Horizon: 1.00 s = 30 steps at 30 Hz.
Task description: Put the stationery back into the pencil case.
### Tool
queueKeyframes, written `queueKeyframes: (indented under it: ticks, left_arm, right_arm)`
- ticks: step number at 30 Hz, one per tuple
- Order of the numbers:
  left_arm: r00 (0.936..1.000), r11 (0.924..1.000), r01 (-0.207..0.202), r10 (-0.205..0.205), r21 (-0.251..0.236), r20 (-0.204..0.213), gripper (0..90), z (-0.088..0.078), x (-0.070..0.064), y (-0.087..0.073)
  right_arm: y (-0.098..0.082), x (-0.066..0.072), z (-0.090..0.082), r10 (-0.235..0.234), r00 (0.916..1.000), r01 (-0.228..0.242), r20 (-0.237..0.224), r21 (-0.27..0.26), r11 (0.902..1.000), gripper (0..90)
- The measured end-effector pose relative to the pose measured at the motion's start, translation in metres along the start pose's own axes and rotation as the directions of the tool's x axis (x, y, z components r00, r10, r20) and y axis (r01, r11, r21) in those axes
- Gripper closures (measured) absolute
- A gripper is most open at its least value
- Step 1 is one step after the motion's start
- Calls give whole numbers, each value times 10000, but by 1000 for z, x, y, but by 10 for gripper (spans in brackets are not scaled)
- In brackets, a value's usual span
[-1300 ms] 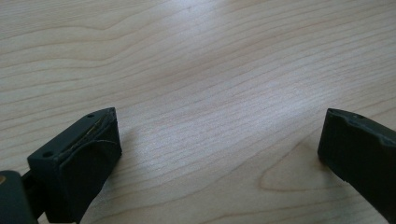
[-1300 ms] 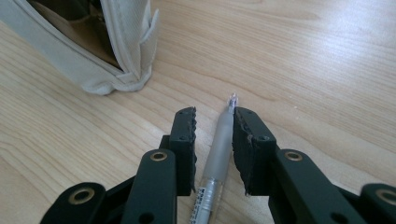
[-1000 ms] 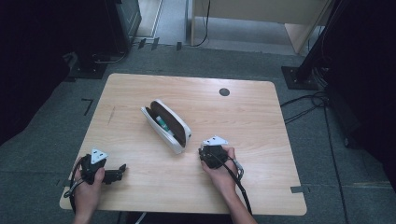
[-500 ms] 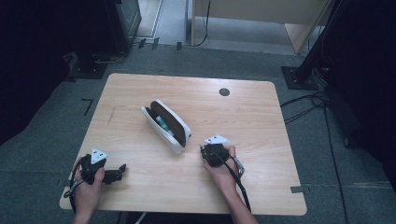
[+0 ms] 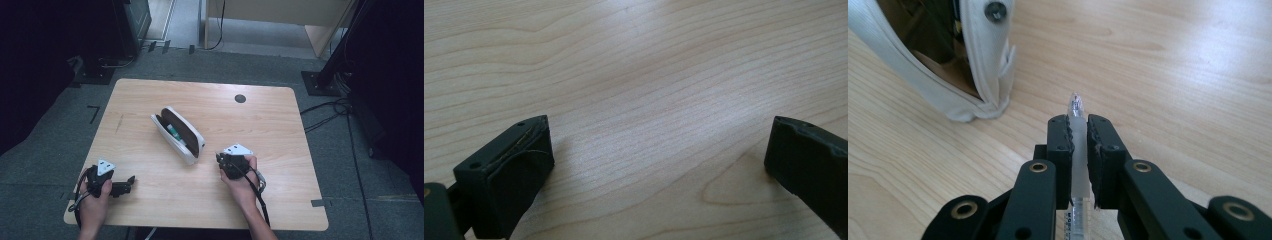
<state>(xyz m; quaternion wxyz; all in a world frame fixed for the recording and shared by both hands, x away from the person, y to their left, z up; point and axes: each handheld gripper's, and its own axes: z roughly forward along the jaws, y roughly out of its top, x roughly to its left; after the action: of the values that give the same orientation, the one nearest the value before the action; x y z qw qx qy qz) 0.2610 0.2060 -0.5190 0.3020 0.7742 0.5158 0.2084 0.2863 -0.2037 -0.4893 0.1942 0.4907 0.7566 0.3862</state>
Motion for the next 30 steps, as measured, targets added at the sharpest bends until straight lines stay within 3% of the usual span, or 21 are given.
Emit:
queueKeyframes:
  ticks: [12,30]
  left_arm:
    - [10000,10000,-2,2,-5,1,0,0,0,0]
    - [10000,10000,18,-18,-23,-3,0,0,0,0]
  right_arm:
    - [19,11,-22,-203,9991,176,-362,-729,9972,816]
    - [46,21,-39,-483,9966,393,-661,-1312,9906,816]
